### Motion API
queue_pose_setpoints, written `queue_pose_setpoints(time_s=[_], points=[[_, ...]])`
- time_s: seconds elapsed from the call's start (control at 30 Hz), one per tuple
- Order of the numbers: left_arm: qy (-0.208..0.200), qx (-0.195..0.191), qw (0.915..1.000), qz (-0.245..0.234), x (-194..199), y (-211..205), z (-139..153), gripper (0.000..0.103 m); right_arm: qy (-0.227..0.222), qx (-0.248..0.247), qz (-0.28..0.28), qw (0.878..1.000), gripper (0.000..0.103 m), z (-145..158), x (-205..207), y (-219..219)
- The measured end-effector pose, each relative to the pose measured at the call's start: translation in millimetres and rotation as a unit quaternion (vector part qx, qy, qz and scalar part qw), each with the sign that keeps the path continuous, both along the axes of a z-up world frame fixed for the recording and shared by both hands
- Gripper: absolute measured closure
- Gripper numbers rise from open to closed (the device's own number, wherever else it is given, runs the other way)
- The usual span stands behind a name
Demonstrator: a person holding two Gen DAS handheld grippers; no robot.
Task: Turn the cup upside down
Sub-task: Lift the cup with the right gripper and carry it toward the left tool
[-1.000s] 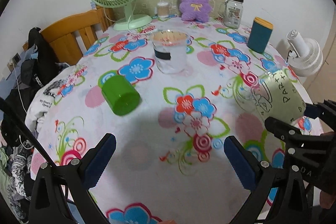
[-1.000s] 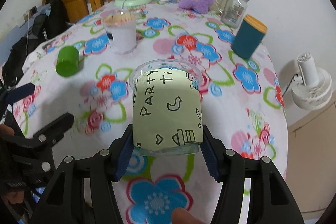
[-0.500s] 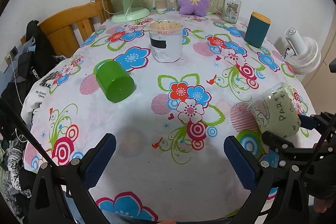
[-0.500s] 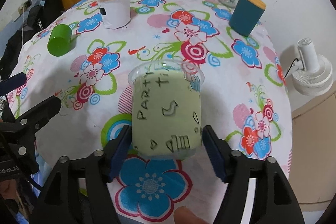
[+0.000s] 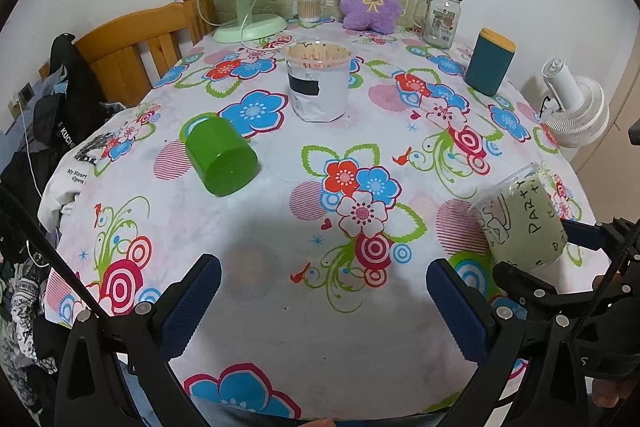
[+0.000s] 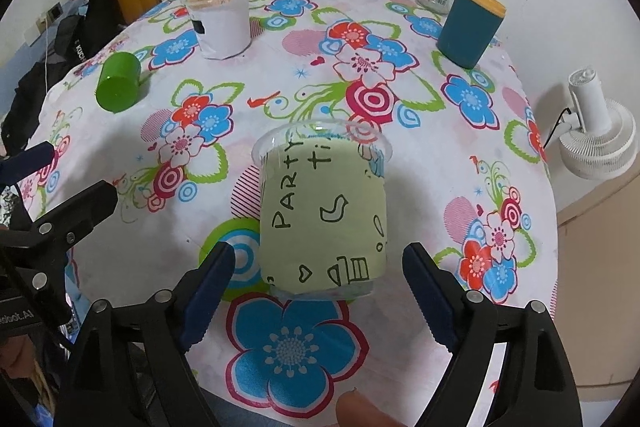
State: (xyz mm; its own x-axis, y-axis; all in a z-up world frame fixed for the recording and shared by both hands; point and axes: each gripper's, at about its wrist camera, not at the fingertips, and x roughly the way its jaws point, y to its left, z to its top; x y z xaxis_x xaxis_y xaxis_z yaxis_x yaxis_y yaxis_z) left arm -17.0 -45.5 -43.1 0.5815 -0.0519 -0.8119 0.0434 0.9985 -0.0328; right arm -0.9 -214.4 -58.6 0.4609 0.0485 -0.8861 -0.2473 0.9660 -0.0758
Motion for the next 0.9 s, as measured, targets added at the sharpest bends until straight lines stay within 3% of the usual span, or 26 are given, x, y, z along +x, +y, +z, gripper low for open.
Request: queue_pose_setpoints(time_s=[0.4,0.9], points=[[-0.01,-0.012,0.9998,-0.01,0,-14,19,0.0,-0.031,0.018,-0.016,0.999,0.01,28,-8,-21],[-0.008,-0.02,0.9991,-0.036,2,-57,26,0.0,-0.049,0.019,-0.061,0.997,0.01,41,-24,-87]])
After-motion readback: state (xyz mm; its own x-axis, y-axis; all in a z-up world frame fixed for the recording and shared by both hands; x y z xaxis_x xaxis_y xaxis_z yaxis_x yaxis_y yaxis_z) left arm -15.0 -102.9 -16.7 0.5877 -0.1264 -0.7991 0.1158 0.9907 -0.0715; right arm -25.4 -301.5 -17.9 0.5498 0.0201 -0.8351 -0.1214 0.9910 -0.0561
